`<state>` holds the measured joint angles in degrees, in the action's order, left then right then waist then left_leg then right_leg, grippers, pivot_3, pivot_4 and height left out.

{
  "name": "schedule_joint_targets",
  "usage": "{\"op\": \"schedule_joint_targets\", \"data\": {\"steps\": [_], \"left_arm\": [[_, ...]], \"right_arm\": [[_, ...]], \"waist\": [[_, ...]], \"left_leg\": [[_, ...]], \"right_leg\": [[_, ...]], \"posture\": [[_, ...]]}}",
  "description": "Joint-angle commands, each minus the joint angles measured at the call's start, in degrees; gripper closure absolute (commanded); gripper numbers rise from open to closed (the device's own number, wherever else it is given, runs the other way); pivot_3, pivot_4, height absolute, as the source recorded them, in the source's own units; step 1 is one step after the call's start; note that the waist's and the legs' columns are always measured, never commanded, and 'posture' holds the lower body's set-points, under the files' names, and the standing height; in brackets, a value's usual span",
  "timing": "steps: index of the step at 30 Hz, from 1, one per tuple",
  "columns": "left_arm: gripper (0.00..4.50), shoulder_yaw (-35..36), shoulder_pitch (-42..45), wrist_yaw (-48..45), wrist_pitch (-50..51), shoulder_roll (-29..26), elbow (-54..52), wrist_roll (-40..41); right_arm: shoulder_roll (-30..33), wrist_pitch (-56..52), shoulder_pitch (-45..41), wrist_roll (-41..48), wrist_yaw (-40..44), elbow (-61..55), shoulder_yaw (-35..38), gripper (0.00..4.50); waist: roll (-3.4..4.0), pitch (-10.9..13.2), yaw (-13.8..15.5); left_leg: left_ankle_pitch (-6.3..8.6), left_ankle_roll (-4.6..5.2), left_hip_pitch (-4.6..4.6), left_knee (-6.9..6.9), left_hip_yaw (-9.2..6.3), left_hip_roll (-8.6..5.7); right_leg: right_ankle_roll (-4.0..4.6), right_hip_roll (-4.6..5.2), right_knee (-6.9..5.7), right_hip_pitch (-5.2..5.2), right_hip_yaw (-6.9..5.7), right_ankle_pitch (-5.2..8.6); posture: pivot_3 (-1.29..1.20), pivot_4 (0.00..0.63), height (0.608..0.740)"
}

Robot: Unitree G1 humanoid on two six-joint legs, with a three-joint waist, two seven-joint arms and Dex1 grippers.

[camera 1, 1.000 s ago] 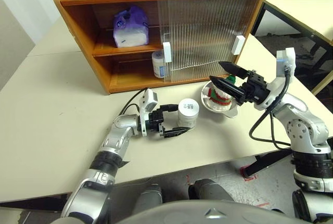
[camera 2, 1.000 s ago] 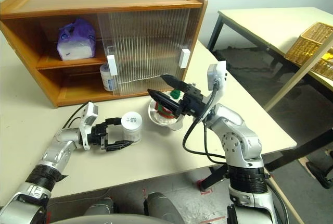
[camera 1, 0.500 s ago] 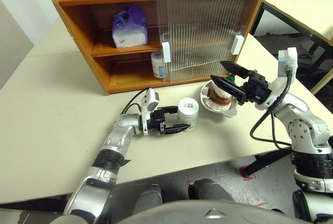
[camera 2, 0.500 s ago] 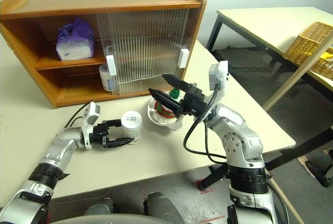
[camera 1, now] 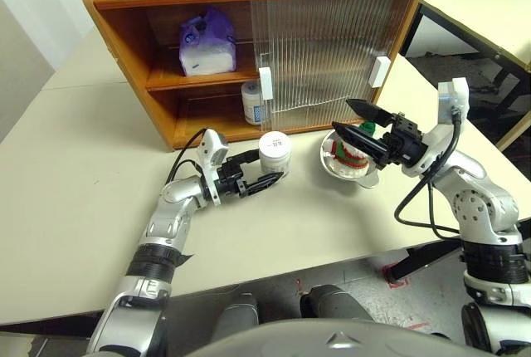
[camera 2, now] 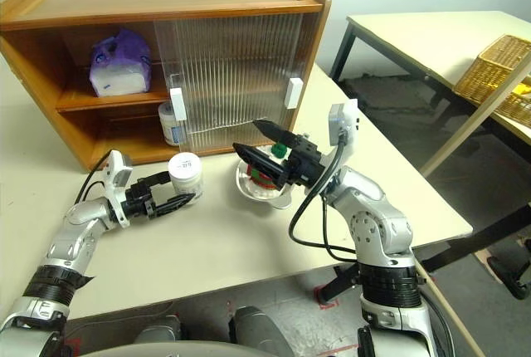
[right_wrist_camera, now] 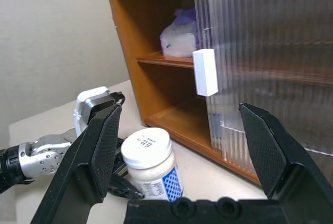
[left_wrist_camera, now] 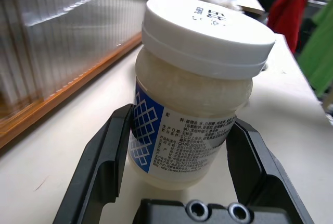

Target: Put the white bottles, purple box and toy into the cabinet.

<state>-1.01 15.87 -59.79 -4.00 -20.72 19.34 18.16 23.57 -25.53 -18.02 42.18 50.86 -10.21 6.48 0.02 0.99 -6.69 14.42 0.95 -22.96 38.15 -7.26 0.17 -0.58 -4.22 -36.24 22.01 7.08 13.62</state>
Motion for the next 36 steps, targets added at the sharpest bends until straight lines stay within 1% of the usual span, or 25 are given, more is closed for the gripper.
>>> {"op": "schedule_joint_targets", "data": {"steps": [1,5,6,13,16,21,28,36], "left_arm": [[1.44,3.16,0.16,3.90,1.80,-0.02,-1.74,1.81],[1.44,5.38,0.93,7.72,2.98,0.53,-1.22,2.54],[1.44,5.98,1.20,8.85,3.13,0.69,-1.02,2.59],[1.44,7.63,2.89,13.62,2.70,0.90,1.16,1.53],[1.44,7.88,3.96,16.45,0.19,0.60,3.57,-0.55],[1.44,9.22,5.92,20.11,-1.51,0.22,7.99,-1.50],[1.44,10.83,8.42,22.31,-3.49,0.18,12.51,-1.40],[1.44,11.09,11.11,24.34,-5.04,0.39,16.85,-2.05]], "right_arm": [[-0.19,0.84,-0.97,-0.72,0.81,1.08,-0.56,0.00],[-0.22,1.11,-1.18,-0.86,1.26,1.54,-0.65,0.00],[-0.23,1.14,-1.23,-0.90,1.35,1.61,-0.67,0.00],[-0.17,1.31,-1.42,-1.03,1.71,1.95,-0.69,0.00],[-0.08,1.38,-1.13,-1.26,1.74,1.65,-0.86,0.00],[0.16,1.48,-0.98,-1.40,1.88,1.70,-0.74,0.00],[0.19,1.55,-0.37,-1.42,1.79,1.50,-0.64,0.00],[0.11,1.68,-0.37,-1.49,1.66,1.59,-0.58,0.00]], "waist": [[0.00,0.00,0.17],[0.00,0.00,0.42],[0.00,-0.01,0.48],[-0.01,-0.01,0.86],[-0.01,-0.01,0.90],[-0.01,-0.01,0.90],[-0.02,-0.01,0.97],[-0.02,-0.01,0.91]], "left_leg": [[0.00,0.00,0.00,0.00,0.00,0.00],[-0.03,0.00,0.03,0.01,0.00,0.01],[-0.03,-0.01,0.04,0.01,0.01,0.00],[-0.05,-0.01,0.05,0.07,0.02,0.00],[-0.05,-0.01,0.10,0.10,0.02,-0.01],[-0.07,0.00,0.11,0.15,0.02,-0.01],[-0.15,0.02,0.12,0.22,0.02,-0.02],[-0.24,0.06,0.13,0.28,0.04,-0.03]], "right_leg": [[0.02,0.00,0.00,0.00,-0.01,-0.01],[0.50,0.00,-0.01,-0.01,-0.01,-0.30],[0.51,0.00,-0.01,-0.02,-0.01,-0.30],[0.54,-0.01,-0.01,-0.05,-0.02,-0.35],[0.52,-0.02,-0.01,-0.11,-0.02,-0.40],[0.42,-0.04,-0.01,-0.13,-0.02,-0.43],[0.32,-0.06,-0.01,-0.17,-0.02,-0.47],[0.32,-0.06,0.00,-0.21,-0.01,-0.47]], "posture": [[-0.15,0.015,0.740],[-0.14,0.012,0.740],[-0.14,0.012,0.740],[-0.14,0.011,0.740],[-0.14,0.011,0.740],[-0.15,0.015,0.740],[-0.15,0.017,0.740],[-0.16,0.017,0.740]]}}
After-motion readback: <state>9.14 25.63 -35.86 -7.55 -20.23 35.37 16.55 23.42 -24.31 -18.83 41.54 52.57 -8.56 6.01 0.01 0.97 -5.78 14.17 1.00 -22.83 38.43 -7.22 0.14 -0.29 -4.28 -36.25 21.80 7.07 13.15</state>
